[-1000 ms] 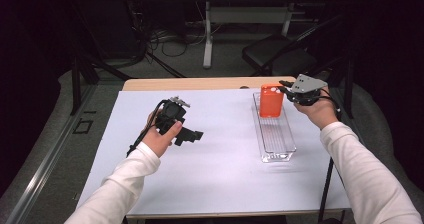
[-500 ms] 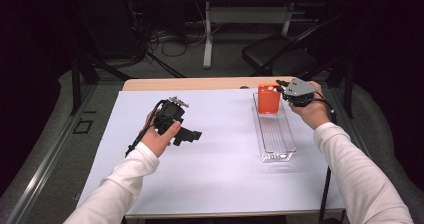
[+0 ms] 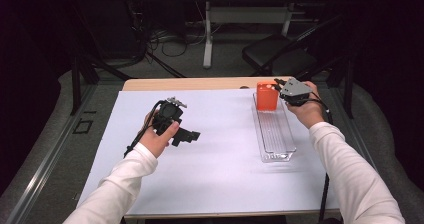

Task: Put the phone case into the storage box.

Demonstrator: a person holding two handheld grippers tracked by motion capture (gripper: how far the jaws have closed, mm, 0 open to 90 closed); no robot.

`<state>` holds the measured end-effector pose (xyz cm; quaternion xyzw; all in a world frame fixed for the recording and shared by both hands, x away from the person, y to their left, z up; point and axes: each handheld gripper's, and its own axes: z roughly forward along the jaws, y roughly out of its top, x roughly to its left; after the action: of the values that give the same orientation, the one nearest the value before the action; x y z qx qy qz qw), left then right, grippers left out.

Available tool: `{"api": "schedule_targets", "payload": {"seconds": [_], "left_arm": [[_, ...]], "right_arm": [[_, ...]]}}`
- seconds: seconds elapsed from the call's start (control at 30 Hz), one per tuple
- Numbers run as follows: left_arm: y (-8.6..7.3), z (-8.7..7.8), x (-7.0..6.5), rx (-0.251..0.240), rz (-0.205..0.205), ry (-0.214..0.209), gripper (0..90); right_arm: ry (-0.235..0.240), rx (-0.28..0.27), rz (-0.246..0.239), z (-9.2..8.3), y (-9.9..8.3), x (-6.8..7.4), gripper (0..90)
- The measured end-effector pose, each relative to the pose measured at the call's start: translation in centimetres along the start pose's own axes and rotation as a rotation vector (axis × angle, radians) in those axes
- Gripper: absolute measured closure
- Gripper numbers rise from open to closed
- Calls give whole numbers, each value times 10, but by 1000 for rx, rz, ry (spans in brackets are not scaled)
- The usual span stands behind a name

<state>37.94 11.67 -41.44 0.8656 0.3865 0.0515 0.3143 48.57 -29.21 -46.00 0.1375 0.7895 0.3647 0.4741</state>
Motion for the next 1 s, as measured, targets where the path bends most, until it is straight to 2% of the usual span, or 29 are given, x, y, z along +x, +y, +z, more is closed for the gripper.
{"api": "schedule_targets", "payload": {"seconds": [0.2, 0.4, 0.6, 0.83, 1.0], "left_arm": [[-2, -2, 2, -6, -4, 1, 150], [-4, -2, 3, -5, -14, 10, 150], [-5, -3, 2, -3, -12, 11, 150], [-6, -3, 3, 6, -5, 15, 150], [-7, -4, 3, 0, -17, 15, 150]], "right_arm": [[-23, 3, 8, 6, -4, -1, 795], [-38, -3, -10, 11, -4, 2, 794], [-35, 3, -12, 16, -7, 4, 794], [-57, -5, 0, 18, -9, 3, 794], [-59, -5, 1, 21, -9, 4, 794]]}}
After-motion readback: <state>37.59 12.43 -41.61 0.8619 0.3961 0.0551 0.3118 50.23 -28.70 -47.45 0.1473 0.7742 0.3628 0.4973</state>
